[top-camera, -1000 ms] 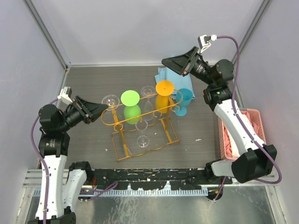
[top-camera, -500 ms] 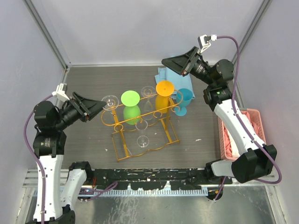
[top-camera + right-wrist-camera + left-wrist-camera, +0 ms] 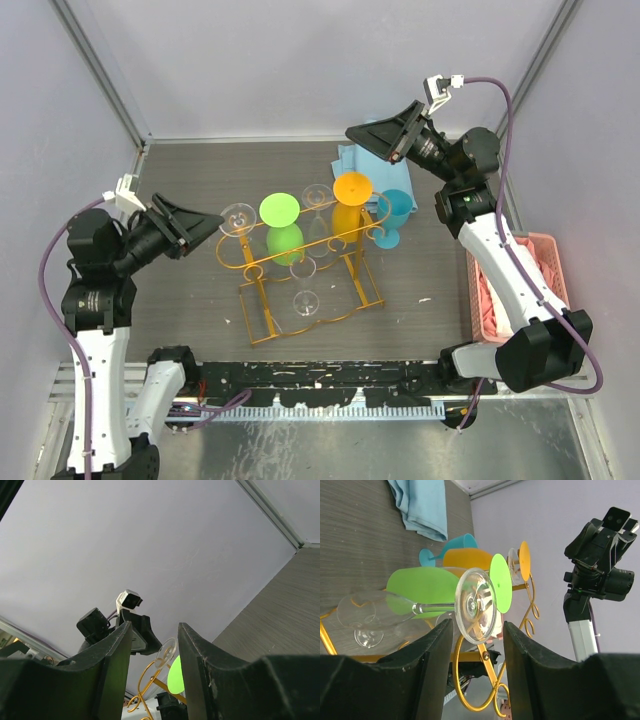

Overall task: Place the wine glass upside down on the wine glass rack
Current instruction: Turn the wine glass upside down at the wine rack.

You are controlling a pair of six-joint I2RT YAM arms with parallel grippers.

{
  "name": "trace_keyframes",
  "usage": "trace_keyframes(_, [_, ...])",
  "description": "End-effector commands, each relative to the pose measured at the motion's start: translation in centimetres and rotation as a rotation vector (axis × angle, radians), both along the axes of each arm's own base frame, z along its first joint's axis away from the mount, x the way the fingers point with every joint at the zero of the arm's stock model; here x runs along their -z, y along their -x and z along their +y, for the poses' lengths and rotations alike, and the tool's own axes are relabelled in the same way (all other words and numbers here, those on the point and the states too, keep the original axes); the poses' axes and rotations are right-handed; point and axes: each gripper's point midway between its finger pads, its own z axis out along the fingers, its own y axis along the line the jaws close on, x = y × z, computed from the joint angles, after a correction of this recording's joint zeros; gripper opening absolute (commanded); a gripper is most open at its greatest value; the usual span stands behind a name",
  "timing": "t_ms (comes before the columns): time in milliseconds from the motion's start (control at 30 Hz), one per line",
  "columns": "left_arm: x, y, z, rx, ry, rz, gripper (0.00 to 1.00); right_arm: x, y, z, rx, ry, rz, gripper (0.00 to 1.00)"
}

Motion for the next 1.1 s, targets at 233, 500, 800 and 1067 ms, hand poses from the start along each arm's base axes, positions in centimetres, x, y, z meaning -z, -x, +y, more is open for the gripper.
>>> trace_keyframes(233, [-0.6,0.0,1.7,-0.101,-0.126,-0.051,0.47,-1.6,0.7,-0.1,0.012,0.002,-0.085,0.48])
trace_keyframes(500, [-2.6,-1.8,5.0,-0.286,-0.263,-0.101,0.54,-1.1,0.1,-2.0,0.131,0.065,-0.112,0.51])
trace_keyframes(800, [-4.1,-5.9,7.1,-0.358,-0.363,-0.112,0.55,-2.2,2.9,-7.0,0.422,0.182,-0.177,0.52])
trace_keyframes(1067, [-4.6,-10.0,7.4,-0.363,-0.338,-0.081,0.55,-0.7,9.5,-10.1,0.527,0.223,-0.110,0.53])
